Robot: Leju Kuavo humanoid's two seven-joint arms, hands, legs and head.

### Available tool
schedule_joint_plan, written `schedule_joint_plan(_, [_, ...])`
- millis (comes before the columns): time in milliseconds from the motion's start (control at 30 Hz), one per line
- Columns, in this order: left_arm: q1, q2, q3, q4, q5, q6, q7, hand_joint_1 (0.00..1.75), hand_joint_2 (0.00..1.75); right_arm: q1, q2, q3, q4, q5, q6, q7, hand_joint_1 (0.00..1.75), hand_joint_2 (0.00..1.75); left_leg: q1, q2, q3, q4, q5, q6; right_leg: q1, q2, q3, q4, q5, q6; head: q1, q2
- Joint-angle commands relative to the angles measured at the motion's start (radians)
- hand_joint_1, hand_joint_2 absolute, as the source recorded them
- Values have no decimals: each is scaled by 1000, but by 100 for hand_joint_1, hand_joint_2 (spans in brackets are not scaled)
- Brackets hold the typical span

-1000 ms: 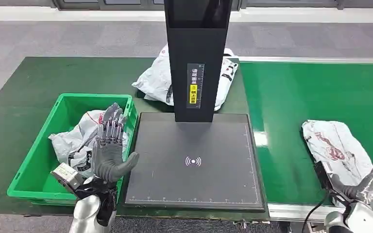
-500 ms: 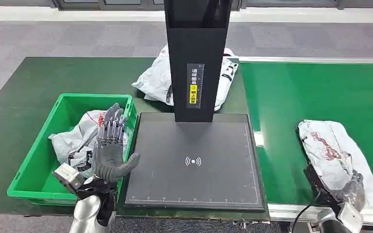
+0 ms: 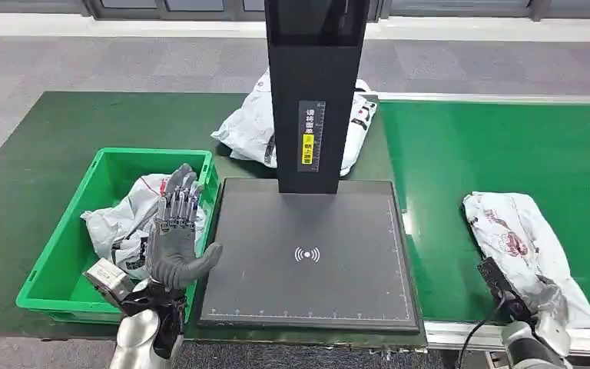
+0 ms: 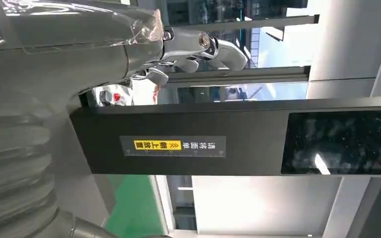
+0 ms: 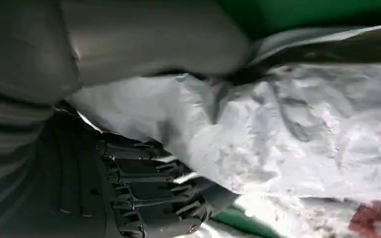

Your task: Moved the parcel from conveyor to table for the left to box.

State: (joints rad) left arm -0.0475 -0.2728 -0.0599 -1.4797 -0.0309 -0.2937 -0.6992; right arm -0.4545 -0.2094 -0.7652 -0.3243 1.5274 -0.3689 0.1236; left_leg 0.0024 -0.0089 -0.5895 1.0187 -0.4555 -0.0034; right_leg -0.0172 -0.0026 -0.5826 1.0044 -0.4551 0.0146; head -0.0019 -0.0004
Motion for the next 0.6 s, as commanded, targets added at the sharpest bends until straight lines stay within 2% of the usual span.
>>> schedule_joint_plan(33, [56, -20, -9, 1, -5, 9, 8, 0, 175, -10, 15, 6, 44, 43, -38, -7, 175, 175, 0, 4, 2, -3, 0, 0, 1, 3, 1, -4, 2, -1, 0, 0])
schedule_joint_plan(167, [63, -21, -7, -7, -6, 13, 9, 0, 175, -14, 25, 19, 27, 43, -86, -16, 175, 175, 0, 4, 3, -3, 0, -1, 1, 3, 2, -4, 1, -1, 0, 0])
schedule_joint_plan(200, [69, -24, -3, -17, -9, 20, 12, 0, 175, -12, 36, 65, 5, 43, -189, -20, 175, 175, 0, 3, 2, -1, -1, 0, 0, 3, 1, -2, 1, -1, 0, 0])
schedule_joint_plan(333, [75, -24, -1, -25, -9, 23, 13, 0, 175, -18, 46, 82, -2, 43, -210, -14, 175, 175, 0, 4, 1, -2, -1, -1, 1, 4, 0, -1, 1, -1, 0, 0])
schedule_joint_plan(367, [79, -26, 0, -32, -10, 24, 15, 0, 175, -14, 54, 101, -18, 43, -274, -25, 175, 175, 0, 5, 1, -3, -1, -1, 1, 5, -1, -2, 1, -2, 0, 0])
schedule_joint_plan(400, [81, -30, 3, -34, -13, 28, 20, 0, 175, 11, 90, 127, -133, 37, -329, -62, 175, 175, 0, 4, 0, -2, -1, -1, 1, 4, -2, -1, 1, -1, 0, 0])
schedule_joint_plan(500, [82, -34, 6, -30, -16, 32, 22, 0, 175, 100, 191, 190, -447, 43, -329, -93, 175, 175, 0, 6, 0, -3, 0, -1, 0, 6, -2, -2, 1, -2, 0, 0])
schedule_joint_plan(600, [82, -34, 6, -30, -16, 32, 22, 0, 175, 100, 191, 190, -447, 43, -329, -93, 175, 175, 0, 3, -2, -2, 0, -1, 0, 4, -3, -1, 1, -1, 0, 0])
